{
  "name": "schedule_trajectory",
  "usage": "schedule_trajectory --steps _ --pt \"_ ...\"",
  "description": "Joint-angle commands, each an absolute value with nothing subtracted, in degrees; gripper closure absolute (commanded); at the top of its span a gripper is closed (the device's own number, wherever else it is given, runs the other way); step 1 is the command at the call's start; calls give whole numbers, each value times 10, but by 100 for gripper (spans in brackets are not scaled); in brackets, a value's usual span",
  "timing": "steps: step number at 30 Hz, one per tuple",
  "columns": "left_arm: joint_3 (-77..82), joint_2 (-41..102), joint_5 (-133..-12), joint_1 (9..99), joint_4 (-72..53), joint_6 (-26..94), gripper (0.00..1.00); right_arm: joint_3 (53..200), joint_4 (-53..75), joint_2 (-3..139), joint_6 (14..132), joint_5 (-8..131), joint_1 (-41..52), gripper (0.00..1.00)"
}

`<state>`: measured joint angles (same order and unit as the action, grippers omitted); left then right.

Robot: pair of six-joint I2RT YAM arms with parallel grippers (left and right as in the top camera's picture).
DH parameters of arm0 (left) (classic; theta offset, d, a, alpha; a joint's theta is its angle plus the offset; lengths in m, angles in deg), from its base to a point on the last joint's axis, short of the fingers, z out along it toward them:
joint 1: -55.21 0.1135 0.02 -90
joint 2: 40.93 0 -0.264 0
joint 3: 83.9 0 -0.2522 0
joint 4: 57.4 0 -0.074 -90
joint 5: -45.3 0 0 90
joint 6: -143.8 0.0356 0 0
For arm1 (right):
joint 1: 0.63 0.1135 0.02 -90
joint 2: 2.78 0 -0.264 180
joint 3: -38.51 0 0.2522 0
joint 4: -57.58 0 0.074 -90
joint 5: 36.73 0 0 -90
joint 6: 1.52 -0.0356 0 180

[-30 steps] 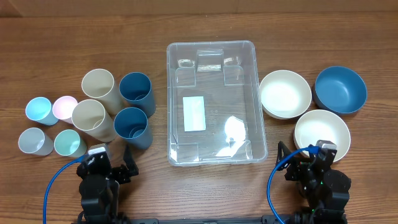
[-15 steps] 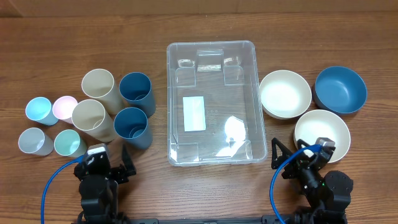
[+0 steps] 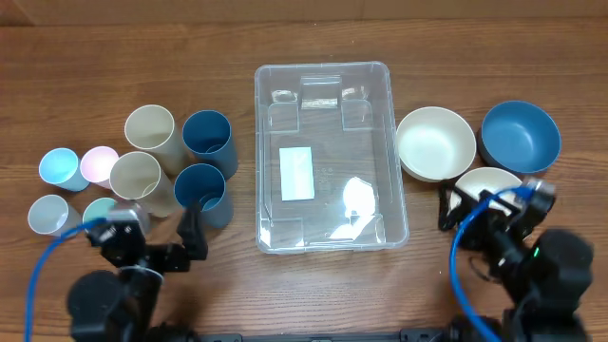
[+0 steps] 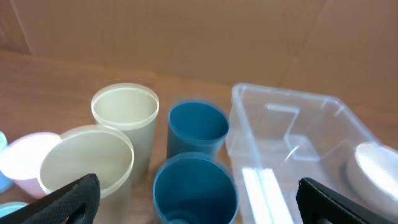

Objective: Pack container
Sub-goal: 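Reach the right gripper to the front cream bowl and grasp its rim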

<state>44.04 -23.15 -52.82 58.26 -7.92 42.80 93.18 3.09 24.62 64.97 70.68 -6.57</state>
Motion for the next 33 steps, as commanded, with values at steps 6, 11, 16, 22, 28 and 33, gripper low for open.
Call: schedule_trajectory --steps 6,11,16,22,28,33 --pt "146 41 -414 582 59 478 0 1229 -126 544 722 589 -89 1" --pt "41 183 -377 582 136 492 0 1253 -175 628 718 589 -182 0" --pt "0 262 -376 582 162 538 0 1252 -227 735 657 599 -346 0" --pt "1 282 -376 582 191 552 0 1212 -215 839 644 591 -398 0" --pt "1 296 -377 582 200 551 0 1089 -119 868 628 592 -405 5" --pt "1 296 -377 582 200 551 0 1010 -47 868 614 595 -405 11"
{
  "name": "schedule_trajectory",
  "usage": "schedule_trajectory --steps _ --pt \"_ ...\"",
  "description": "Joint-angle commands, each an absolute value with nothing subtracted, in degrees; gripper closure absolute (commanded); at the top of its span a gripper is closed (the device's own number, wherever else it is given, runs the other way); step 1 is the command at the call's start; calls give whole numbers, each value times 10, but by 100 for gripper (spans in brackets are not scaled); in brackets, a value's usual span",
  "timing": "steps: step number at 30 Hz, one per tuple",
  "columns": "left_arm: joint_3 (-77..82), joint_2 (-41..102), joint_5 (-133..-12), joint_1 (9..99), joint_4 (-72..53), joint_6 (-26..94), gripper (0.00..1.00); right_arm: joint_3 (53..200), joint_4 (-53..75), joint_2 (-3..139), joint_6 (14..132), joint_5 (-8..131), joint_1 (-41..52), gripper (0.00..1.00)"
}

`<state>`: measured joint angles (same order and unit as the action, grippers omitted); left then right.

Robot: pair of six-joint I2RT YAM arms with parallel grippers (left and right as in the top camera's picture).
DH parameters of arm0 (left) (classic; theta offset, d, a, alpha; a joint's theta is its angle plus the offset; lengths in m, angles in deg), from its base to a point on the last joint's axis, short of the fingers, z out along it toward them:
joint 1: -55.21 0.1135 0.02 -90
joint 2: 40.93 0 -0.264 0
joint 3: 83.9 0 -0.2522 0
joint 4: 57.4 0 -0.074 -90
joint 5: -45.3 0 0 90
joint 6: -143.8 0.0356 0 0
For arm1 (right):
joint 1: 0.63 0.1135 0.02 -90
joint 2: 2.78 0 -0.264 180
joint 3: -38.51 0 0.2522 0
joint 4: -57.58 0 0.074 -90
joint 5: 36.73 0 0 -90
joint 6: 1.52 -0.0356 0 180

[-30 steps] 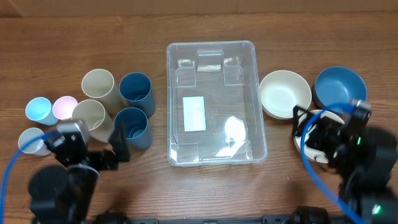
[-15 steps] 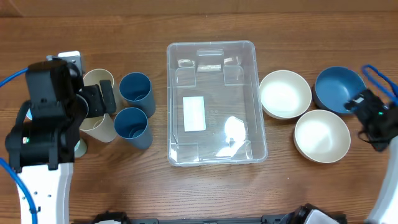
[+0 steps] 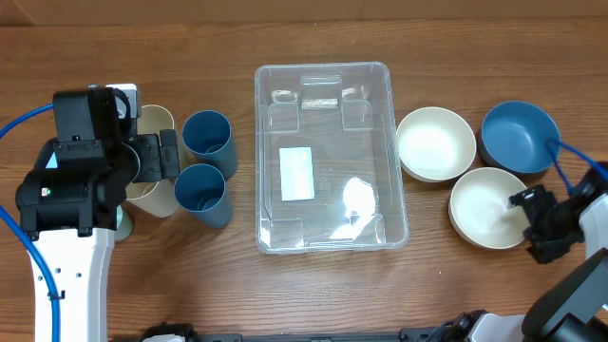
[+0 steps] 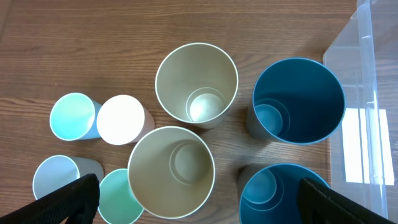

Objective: Pack container
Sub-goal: 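Reach the right gripper to the front cream bowl and grasp its rim, then lift the cream bowl and lower it into the clear bin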

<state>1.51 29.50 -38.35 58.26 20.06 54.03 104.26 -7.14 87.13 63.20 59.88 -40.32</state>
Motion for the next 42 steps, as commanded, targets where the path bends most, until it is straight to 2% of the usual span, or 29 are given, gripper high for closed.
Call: schedule_trajectory --steps 1,4,8,11,15,17,25,31,36,39,42 --pt "1 296 -377 582 200 551 0 1001 -39 868 614 595 -405 17" --pt "1 296 -377 582 200 551 0 986 -28 868 614 595 -405 36" --pt "1 296 -377 582 200 551 0 986 -31 866 608 595 -405 68" --pt "1 296 -377 582 200 551 0 986 -35 856 607 593 -405 81" --pt "1 296 -377 582 200 551 0 988 -53 804 603 593 -405 83" --pt "1 296 -377 582 200 551 0 989 -63 771 603 593 -405 96" --pt "1 296 -377 582 200 551 0 989 -121 618 601 579 -405 96" --pt "1 296 -377 582 200 551 0 1065 -188 507 654 714 -351 96" --pt "1 296 -377 582 200 551 0 1241 -216 503 697 739 -173 96" --pt "1 296 -377 582 200 551 0 1320 -191 550 708 736 -32 96" --pt "1 296 -377 582 200 551 0 1353 -142 634 710 667 103 96"
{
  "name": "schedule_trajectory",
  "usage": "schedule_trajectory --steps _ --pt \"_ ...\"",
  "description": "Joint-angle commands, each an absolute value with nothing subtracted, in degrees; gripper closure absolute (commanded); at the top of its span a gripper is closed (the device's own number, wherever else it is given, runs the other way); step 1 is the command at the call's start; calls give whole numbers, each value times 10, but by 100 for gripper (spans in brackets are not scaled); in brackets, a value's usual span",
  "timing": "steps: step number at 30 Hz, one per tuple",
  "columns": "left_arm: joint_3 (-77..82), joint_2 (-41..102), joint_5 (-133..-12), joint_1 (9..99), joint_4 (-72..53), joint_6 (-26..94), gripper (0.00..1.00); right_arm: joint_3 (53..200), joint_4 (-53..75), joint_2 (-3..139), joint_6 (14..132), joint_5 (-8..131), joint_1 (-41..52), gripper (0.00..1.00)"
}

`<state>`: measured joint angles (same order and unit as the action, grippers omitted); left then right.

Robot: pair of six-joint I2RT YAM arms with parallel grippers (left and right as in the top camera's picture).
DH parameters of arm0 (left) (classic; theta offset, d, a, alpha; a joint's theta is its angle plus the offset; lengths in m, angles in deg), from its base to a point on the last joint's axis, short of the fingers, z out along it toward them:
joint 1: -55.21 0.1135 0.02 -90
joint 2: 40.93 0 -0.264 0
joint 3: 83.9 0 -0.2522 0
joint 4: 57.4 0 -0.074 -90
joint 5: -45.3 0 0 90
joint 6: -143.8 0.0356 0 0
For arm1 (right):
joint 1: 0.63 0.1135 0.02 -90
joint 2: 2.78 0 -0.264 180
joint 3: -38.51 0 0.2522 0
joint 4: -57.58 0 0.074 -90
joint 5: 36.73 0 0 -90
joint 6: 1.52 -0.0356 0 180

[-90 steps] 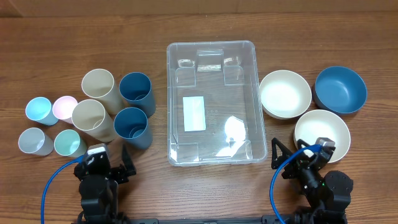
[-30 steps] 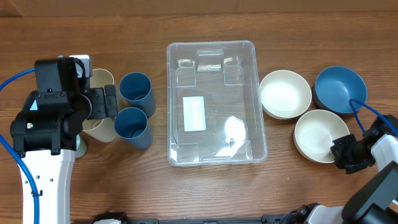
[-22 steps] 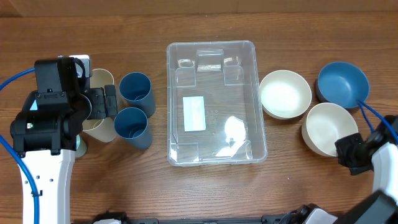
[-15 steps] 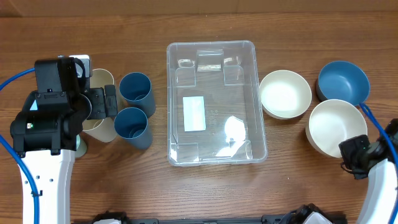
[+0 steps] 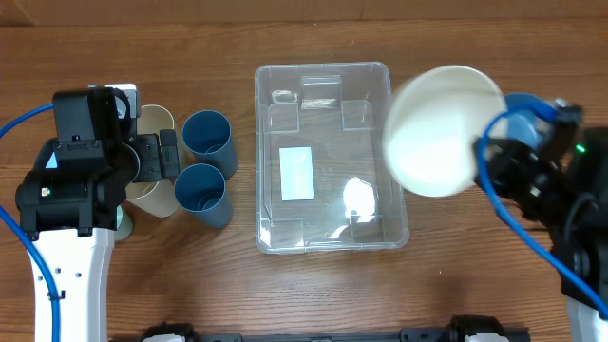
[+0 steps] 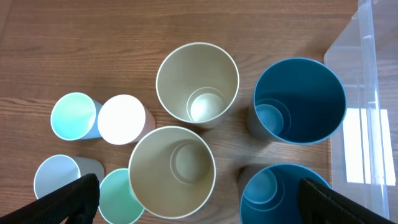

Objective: Pack container
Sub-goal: 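Lift the cream bowl and lower it into the clear bin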

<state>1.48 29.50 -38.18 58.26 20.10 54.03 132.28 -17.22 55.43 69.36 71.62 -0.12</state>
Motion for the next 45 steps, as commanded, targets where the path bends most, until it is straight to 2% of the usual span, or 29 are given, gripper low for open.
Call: schedule_trajectory --steps 1,4,10,14,18,19,20,21,26,32,35,39,41,45 --pt "1 296 -377 582 200 551 0 1356 -129 660 711 652 130 96" --pt "1 296 -377 582 200 551 0 1356 -70 784 727 585 199 96" --pt "1 296 -377 582 200 551 0 1356 52 984 737 547 205 96" --pt "1 296 -377 582 200 551 0 1356 108 1041 737 541 204 96" --pt "1 296 -377 582 200 551 0 1356 110 1047 734 529 204 96" --pt "1 296 -377 582 200 551 0 1356 105 1047 733 529 204 93" --pt "1 296 -377 582 200 551 0 1356 101 1047 733 528 204 82" --pt "1 296 -377 582 200 551 0 1356 100 1047 733 528 204 77" --pt "1 296 -377 582 200 551 0 1382 97 1039 736 529 204 65" --pt "1 296 -377 582 200 551 0 1502 -36 972 737 528 189 57" --pt "1 296 -377 582 200 551 0 1542 -103 920 735 546 151 50" --pt "1 296 -377 582 200 551 0 1542 -209 897 735 707 139 61" --pt "1 296 -377 582 200 551 0 1526 -251 907 740 711 170 68" --pt "1 296 -377 582 200 551 0 1448 -241 922 735 676 249 69"
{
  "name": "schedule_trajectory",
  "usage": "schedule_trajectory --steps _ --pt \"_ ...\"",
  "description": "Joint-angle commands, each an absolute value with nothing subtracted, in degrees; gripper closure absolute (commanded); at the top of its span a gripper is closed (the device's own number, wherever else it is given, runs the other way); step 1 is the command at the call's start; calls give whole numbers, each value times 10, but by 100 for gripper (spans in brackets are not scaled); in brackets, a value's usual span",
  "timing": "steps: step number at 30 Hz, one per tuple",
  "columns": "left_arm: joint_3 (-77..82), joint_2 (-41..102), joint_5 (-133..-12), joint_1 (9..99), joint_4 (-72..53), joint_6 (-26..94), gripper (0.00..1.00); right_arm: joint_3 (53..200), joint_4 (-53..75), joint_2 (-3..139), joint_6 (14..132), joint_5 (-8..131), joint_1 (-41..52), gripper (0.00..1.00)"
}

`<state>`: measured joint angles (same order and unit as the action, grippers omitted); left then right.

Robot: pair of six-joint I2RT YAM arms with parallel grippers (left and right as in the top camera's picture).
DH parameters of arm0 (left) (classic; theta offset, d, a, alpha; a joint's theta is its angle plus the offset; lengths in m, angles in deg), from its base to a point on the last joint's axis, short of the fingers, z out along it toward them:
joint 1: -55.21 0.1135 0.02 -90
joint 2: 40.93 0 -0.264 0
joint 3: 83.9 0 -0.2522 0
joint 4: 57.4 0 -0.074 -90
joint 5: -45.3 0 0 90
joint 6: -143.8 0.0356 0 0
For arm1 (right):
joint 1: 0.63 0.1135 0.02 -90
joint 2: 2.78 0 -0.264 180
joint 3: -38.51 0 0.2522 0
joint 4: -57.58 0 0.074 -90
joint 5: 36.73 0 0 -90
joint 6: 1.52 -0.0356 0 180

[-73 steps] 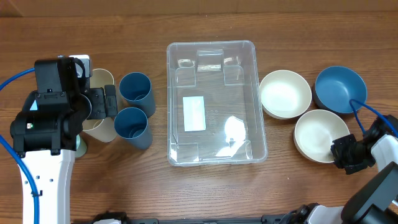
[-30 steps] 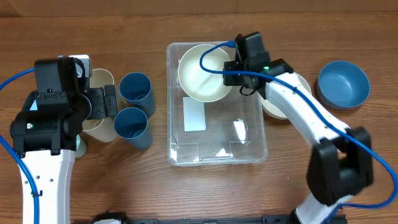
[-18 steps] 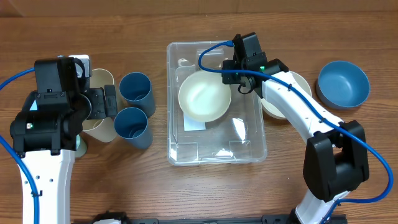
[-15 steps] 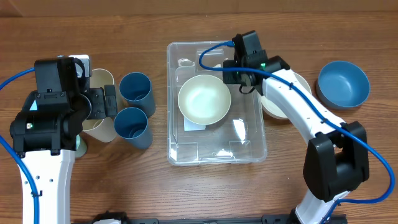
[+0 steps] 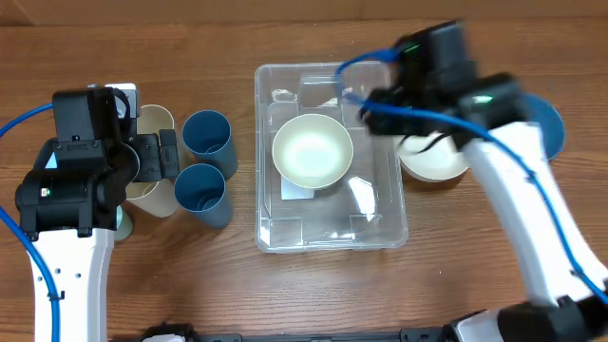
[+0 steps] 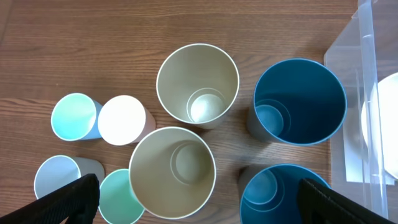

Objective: Pack container
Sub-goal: 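Lift the cream bowl and lower it into the clear bin, then release the bowl and move the right gripper to the teal bowl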

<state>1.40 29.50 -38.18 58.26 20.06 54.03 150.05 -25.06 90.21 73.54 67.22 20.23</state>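
Note:
The clear plastic container [image 5: 261,190] stands mid-table, and a cream bowl [image 5: 312,150] sits inside it, upright. My right gripper [image 5: 369,110] hovers over the container's far right part, just off the bowl's rim; its jaws are blurred and unreadable. My left gripper [image 6: 199,208] is wide open above the cups and holds nothing. Below it are two tall cream cups [image 6: 197,84] [image 6: 172,171] and two dark blue cups [image 6: 298,99] [image 6: 283,196]. The bowl shows as a white sliver [image 6: 382,124] through the container wall [image 6: 373,62].
Several small pastel cups [image 6: 74,116] cluster left of the tall ones. A second cream bowl [image 5: 432,163] and a blue bowl [image 5: 553,128] stand right of the container, both partly hidden under my right arm.
The cream bowl was raised at the container's right edge in my right gripper; now it rests inside the container with that gripper over the far right part. My left arm has not moved.
Both arms were low at the table's front, with three bowls standing on the right. Then my left gripper hung open over the cups and my right was at the nearest cream bowl. That bowl was then held high, and now lies in the container.

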Motion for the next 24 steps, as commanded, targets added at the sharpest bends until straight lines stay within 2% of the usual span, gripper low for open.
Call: schedule_trajectory --steps 1,7,9,12,24 --pt "1 296 -377 582 200 551 0 1423 -228 925 730 671 265 70" --pt "1 296 -377 582 200 551 0 1257 -105 928 689 667 313 70" --pt "1 296 -377 582 200 551 0 1224 -66 928 694 669 326 76" --pt "1 296 -377 582 200 551 0 1182 -18 929 699 669 351 76" --pt "1 296 -377 582 200 551 0 1153 140 996 703 629 355 69"
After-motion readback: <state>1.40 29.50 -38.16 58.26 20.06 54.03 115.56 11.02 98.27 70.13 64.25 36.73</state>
